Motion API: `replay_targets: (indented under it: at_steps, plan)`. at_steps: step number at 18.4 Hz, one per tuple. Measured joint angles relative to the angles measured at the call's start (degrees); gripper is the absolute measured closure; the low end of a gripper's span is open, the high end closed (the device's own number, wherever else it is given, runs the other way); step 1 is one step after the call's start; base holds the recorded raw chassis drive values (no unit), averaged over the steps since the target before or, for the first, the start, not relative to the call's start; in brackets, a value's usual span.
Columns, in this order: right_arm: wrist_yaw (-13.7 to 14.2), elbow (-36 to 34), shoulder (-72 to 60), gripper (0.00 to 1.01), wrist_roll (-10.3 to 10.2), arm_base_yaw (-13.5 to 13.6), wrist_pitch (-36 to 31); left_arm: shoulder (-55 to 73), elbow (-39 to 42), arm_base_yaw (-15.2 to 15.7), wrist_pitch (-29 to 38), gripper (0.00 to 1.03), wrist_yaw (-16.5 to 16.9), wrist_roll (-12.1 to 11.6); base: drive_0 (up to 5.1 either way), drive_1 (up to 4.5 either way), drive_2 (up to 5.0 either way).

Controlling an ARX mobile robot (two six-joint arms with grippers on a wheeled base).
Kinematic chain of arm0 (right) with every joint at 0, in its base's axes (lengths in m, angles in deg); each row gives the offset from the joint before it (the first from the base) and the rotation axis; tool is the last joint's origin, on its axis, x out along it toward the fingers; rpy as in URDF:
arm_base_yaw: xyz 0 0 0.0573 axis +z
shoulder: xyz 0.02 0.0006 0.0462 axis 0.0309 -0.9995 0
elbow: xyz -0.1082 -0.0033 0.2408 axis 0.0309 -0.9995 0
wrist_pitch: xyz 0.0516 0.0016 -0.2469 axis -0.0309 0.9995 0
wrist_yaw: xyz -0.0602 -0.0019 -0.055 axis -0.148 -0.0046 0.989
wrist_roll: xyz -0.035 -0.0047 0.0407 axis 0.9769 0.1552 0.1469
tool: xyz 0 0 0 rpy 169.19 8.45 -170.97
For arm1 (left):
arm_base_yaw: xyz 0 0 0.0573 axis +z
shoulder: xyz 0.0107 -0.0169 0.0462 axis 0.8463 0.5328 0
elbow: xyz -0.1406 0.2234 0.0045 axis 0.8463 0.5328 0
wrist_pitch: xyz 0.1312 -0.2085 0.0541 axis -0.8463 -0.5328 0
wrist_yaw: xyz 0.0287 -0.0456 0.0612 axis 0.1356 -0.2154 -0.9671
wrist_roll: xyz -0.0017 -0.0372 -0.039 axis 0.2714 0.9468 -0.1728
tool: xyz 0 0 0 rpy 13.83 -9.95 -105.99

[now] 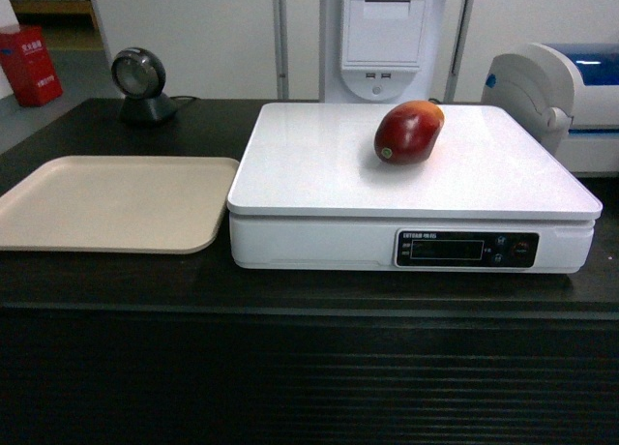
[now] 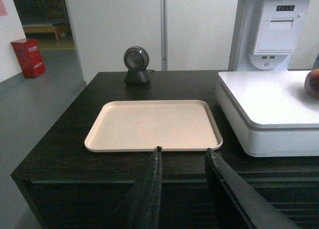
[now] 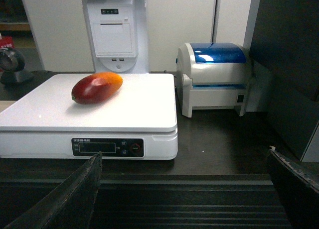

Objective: Place dark red mango on scale at checkout

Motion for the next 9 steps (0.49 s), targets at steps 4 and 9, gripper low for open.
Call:
replay_targets:
  at_steps: [4,9]
  plan:
    - [0.0,0.0,0.0,0.03,0.0,0.0,0.0,0.0,0.0,0.0,0.0,0.29,0.0,0.0,0.0,0.00,0.0]
    - [0.0,0.0,0.0,0.03,0.0,0.0,0.0,0.0,0.0,0.0,0.0,0.05,0.0,0.0,0.0,0.00,0.0]
